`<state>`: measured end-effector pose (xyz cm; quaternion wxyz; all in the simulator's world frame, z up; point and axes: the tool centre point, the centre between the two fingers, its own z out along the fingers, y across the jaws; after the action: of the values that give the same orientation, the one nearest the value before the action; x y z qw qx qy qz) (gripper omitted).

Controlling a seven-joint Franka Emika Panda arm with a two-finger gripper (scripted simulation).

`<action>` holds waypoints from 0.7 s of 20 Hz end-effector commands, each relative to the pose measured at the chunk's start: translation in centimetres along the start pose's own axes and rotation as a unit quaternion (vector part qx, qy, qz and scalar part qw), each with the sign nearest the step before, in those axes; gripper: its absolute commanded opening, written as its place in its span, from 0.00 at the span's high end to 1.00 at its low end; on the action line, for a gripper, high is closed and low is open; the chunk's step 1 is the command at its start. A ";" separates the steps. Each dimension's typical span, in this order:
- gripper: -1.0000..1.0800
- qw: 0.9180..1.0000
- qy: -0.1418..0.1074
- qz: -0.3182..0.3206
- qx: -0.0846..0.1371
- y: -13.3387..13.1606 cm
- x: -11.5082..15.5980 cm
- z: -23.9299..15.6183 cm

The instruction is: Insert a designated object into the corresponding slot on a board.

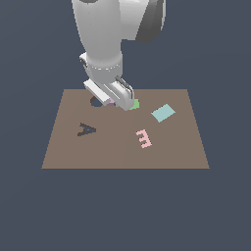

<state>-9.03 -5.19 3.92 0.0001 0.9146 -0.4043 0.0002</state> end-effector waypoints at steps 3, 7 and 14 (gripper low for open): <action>1.00 1.000 0.000 -0.029 0.000 1.8 1.5 -0.1; 1.00 0.999 0.000 -0.047 0.000 2.9 2.5 -0.1; 1.00 0.998 0.000 -0.063 0.000 3.8 3.6 -0.1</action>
<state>-9.47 -10.21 4.03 0.0000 0.9372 -0.3487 0.0004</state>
